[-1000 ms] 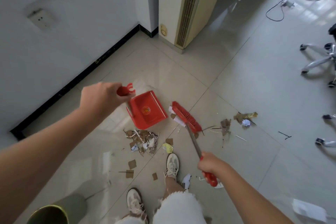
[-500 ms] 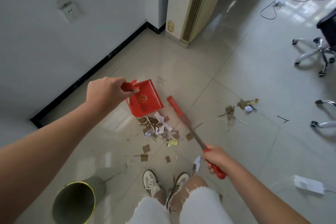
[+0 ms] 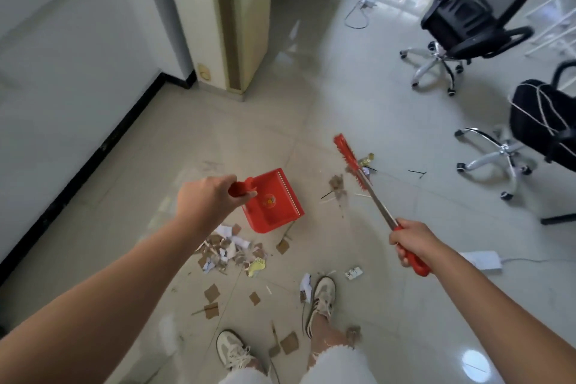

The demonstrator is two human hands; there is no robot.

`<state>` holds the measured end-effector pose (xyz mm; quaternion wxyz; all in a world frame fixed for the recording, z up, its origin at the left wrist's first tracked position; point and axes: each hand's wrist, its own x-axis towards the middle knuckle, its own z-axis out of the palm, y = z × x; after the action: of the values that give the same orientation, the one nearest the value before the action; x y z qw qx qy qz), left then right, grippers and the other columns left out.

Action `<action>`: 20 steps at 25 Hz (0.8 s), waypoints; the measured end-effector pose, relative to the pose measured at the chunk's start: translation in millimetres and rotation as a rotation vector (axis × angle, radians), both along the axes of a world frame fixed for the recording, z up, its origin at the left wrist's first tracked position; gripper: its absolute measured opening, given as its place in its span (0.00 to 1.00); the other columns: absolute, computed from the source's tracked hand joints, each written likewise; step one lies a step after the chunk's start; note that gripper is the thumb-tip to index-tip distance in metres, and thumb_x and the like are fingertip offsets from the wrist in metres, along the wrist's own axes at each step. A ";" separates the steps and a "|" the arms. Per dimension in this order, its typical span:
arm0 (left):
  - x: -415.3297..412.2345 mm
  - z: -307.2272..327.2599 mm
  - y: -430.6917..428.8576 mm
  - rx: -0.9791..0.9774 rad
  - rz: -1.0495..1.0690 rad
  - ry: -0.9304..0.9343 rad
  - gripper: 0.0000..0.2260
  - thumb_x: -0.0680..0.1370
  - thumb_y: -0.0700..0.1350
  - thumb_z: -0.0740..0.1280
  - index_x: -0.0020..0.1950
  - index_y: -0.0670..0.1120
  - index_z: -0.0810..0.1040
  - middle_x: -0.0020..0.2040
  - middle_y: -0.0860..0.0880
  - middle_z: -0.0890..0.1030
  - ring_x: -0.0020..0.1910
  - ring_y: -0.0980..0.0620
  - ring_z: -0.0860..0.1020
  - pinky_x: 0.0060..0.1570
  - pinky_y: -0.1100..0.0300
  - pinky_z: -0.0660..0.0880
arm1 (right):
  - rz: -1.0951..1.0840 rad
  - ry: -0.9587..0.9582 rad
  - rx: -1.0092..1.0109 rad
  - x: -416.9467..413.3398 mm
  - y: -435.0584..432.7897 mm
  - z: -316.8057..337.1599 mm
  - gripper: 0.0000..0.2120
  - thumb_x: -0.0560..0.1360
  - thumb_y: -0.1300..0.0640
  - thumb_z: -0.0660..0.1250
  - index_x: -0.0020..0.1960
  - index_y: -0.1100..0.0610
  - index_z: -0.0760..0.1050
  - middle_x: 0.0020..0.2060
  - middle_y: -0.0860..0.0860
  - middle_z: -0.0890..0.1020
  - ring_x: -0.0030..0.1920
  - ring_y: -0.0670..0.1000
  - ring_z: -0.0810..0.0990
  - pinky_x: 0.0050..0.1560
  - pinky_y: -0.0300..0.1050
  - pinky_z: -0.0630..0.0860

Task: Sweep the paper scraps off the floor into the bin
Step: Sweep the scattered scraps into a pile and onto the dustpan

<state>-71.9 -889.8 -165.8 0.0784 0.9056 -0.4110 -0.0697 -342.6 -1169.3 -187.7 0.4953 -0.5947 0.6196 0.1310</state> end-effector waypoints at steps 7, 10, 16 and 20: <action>-24.9 -41.1 -150.1 0.069 -0.101 0.003 0.25 0.73 0.71 0.56 0.33 0.51 0.72 0.21 0.56 0.68 0.18 0.57 0.68 0.18 0.67 0.65 | -0.179 0.080 -0.015 -25.7 -189.4 -29.1 0.15 0.71 0.73 0.57 0.52 0.58 0.70 0.21 0.54 0.68 0.17 0.49 0.65 0.21 0.35 0.66; -26.1 -52.8 -212.0 0.080 -0.084 -0.008 0.26 0.71 0.71 0.54 0.30 0.50 0.70 0.19 0.55 0.65 0.17 0.56 0.66 0.18 0.68 0.62 | -0.275 0.107 -0.020 -34.5 -273.3 -51.0 0.14 0.71 0.73 0.57 0.51 0.60 0.71 0.23 0.54 0.68 0.15 0.48 0.65 0.22 0.34 0.66; -16.9 -70.7 -280.1 0.083 -0.180 -0.002 0.24 0.72 0.69 0.56 0.29 0.51 0.68 0.18 0.56 0.63 0.15 0.58 0.64 0.16 0.69 0.61 | -0.409 0.150 -0.021 -49.5 -398.6 -117.1 0.09 0.75 0.71 0.56 0.40 0.61 0.66 0.25 0.56 0.69 0.10 0.47 0.63 0.16 0.32 0.65; -11.1 -88.3 -296.9 0.081 -0.206 -0.015 0.23 0.71 0.68 0.60 0.28 0.51 0.69 0.19 0.57 0.61 0.15 0.56 0.65 0.17 0.67 0.64 | -0.443 0.104 0.037 -45.7 -441.2 -161.8 0.12 0.76 0.73 0.55 0.37 0.61 0.65 0.20 0.55 0.69 0.11 0.43 0.64 0.14 0.33 0.64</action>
<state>-83.1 -1186.8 -254.1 0.0311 0.8615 -0.4992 -0.0874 -388.3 -1610.6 -349.5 0.4903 -0.4271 0.7573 0.0609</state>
